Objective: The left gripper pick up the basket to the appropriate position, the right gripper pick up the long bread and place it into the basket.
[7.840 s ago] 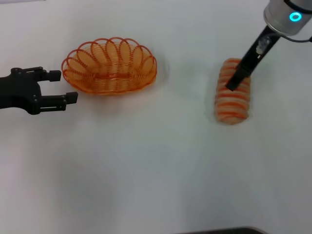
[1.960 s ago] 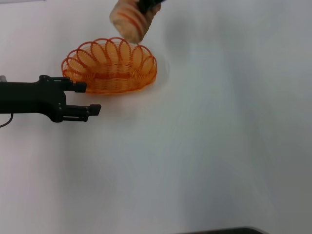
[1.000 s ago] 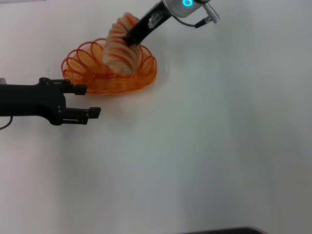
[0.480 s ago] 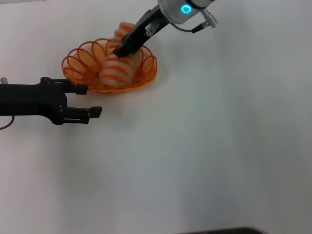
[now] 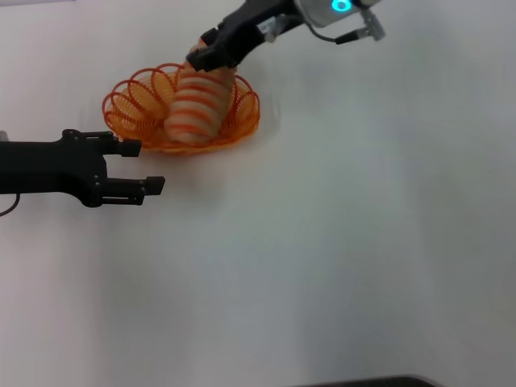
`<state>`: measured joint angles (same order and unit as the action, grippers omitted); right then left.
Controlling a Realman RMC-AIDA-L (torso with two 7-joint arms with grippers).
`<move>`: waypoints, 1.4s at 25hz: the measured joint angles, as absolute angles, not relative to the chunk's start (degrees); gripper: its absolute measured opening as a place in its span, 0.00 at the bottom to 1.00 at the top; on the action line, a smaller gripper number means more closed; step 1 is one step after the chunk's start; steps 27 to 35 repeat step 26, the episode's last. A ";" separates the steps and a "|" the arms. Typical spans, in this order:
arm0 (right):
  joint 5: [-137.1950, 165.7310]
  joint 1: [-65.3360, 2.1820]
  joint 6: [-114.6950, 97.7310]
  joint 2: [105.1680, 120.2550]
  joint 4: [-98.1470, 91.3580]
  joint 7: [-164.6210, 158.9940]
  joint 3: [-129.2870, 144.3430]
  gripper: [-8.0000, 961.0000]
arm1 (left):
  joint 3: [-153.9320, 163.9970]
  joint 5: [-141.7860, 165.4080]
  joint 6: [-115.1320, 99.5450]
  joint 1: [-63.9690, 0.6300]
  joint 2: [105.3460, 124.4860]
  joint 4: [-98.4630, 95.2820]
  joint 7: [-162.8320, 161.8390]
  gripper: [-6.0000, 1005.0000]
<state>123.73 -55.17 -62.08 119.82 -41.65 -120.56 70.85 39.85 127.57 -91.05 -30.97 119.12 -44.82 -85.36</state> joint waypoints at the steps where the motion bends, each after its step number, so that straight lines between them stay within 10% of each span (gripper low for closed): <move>1: 122.57 -53.46 -62.97 119.76 -43.36 -119.94 70.72 0.46 | 39.68 127.55 -90.93 -30.92 119.12 -44.82 -85.37 0.79; 16: 113.55 -27.44 -78.60 118.81 -47.83 -93.47 54.73 0.54 | 34.72 127.09 -88.92 -30.09 119.67 -43.41 -85.42 0.79; 24: 114.30 -24.55 -81.14 118.77 -46.43 -88.08 51.05 0.74 | 34.75 127.08 -88.63 -30.65 119.88 -43.41 -85.55 0.79; 35: 114.35 -24.78 -80.98 118.76 -46.13 -87.24 50.36 0.74 | 34.90 127.08 -88.23 -30.74 119.88 -43.41 -85.50 0.79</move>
